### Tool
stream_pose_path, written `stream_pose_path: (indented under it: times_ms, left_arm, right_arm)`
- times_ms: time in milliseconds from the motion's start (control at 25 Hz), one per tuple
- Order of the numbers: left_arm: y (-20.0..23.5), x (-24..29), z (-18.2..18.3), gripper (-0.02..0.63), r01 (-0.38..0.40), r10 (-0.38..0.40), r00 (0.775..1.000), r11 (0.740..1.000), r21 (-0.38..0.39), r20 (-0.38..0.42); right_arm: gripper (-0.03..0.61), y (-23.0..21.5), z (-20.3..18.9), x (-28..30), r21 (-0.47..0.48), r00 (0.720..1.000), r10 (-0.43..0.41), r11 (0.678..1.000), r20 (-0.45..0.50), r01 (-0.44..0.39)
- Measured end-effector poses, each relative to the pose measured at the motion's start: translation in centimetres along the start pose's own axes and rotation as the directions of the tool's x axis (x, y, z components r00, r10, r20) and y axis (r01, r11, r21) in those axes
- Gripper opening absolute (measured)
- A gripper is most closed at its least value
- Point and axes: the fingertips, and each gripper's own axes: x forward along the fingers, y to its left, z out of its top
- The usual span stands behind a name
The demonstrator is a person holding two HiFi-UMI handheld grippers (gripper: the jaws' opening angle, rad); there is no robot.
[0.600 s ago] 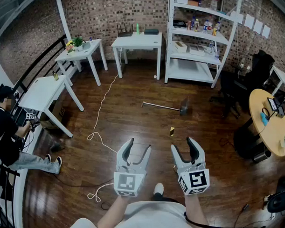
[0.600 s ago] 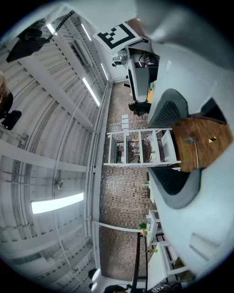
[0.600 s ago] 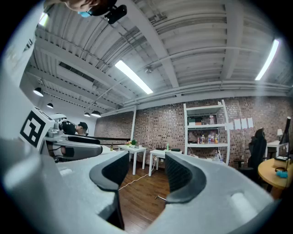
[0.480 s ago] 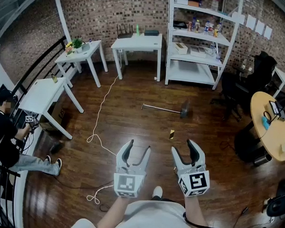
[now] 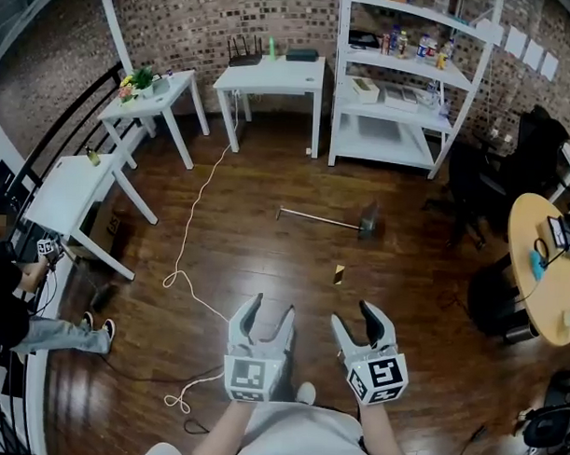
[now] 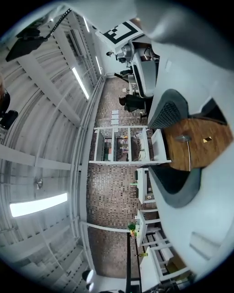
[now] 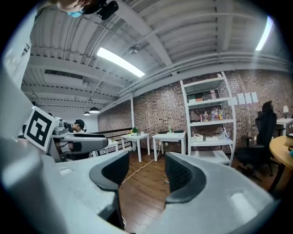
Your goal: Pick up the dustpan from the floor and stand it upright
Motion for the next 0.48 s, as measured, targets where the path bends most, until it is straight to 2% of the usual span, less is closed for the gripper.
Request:
stream_pose_path:
  times_ms: [280, 480]
  left_arm:
    - [4.3, 12.6, 0.0, 0.270, 0.039, -0.038, 0.999, 0.998, -0.039, 0.020]
    - [10.8, 20.4, 4.2, 0.268, 0.044, -0.042, 0.993, 0.999, -0.024, 0.112]
  right_arm:
    - [0.235, -7.7, 1.7, 10.1, -0.031, 0.998, -0.056, 0.998, -0.030, 0.055]
    - [0.235, -10.8, 6.0, 20.5, -0.085, 0.999, -0.049, 0.995, -0.006, 0.049]
